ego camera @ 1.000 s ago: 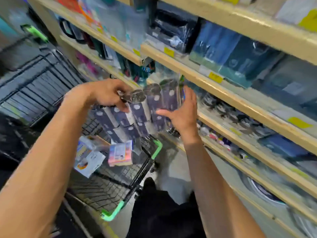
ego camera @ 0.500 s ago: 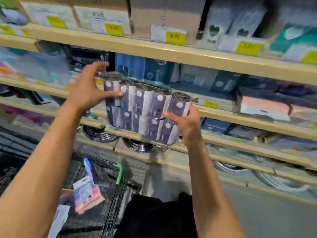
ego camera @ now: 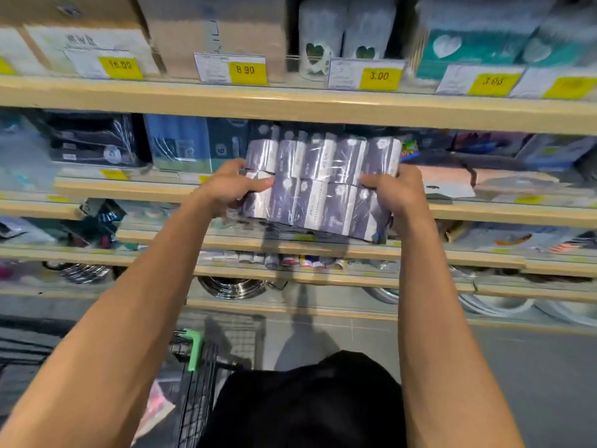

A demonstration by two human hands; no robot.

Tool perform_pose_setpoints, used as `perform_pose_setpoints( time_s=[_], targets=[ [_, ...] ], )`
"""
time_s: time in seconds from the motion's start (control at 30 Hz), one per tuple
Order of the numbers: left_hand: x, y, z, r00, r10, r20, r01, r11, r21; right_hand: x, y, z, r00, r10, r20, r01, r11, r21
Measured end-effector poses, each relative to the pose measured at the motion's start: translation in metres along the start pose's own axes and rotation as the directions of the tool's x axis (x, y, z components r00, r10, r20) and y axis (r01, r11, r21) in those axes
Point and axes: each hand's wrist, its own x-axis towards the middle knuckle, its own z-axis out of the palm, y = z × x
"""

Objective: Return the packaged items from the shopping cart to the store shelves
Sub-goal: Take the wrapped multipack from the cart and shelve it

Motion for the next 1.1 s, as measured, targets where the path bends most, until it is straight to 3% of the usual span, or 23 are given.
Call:
perform_pose_setpoints(
  time_s=[0.17, 0.27, 0.37, 0.43, 0.5, 0.6, 0.7, 0.77, 0.9, 1.03, 1.1],
  targets=[
    [0.030, 0.032, 0.012, 0.986, 0.079, -0.147, -0.086, 0.996, -0.038, 0.031, -0.019, -0.009, 0.999, -0.033, 0.021, 0.032, 0.999, 0.019],
    [0.045, 0.044, 0.024, 0.951, 0.143, -0.274, -0.153, 0.988, -0.014, 0.050, -0.023, 0.002, 0.989, -0.082, -0.120, 0.083, 0.997, 0.007],
    [0.058, 0.049, 0.038, 0.909, 0.131, -0.396, -0.157, 0.987, -0.034, 0.072, -0.028, 0.010, 0.954, -0.109, -0.278, 0.143, 0.985, 0.102],
    [0.068, 0.045, 0.043, 0.898, 0.117, -0.424, -0.162, 0.984, -0.070, 0.084, -0.031, 0.009, 0.962, -0.078, -0.261, 0.123, 0.979, 0.164],
    [0.075, 0.037, 0.045, 0.879, 0.167, -0.446, -0.208, 0.977, -0.045, 0.087, -0.028, 0.009, 0.975, -0.028, -0.219, 0.052, 0.993, 0.103],
    [0.077, 0.029, 0.049, 0.841, 0.260, -0.475, -0.145, 0.953, 0.265, 0.086, -0.021, 0.015, 0.952, -0.134, -0.275, 0.144, 0.989, 0.018],
    [0.078, 0.022, 0.046, 0.802, 0.388, -0.455, -0.048, 0.801, 0.597, 0.081, -0.011, 0.018, 0.943, -0.150, -0.297, 0.113, 0.984, -0.137],
    [0.076, 0.019, 0.042, 0.768, 0.465, -0.440, -0.040, 0.721, 0.692, 0.078, -0.004, 0.022, 0.939, -0.174, -0.297, 0.107, 0.968, -0.227],
    [0.072, 0.015, 0.038, 0.711, 0.494, -0.501, -0.093, 0.772, 0.629, 0.061, -0.001, 0.037, 0.871, -0.224, -0.438, 0.139, 0.966, -0.218],
    [0.052, 0.000, 0.029, 0.695, 0.492, -0.525, -0.228, 0.842, 0.488, 0.023, 0.008, 0.066, 0.673, -0.428, -0.603, 0.463, 0.880, -0.108],
    [0.032, -0.017, 0.024, 0.704, 0.516, -0.489, -0.310, 0.842, 0.441, 0.008, 0.020, 0.090, 0.700, -0.483, -0.525, 0.520, 0.850, -0.089]
  ],
)
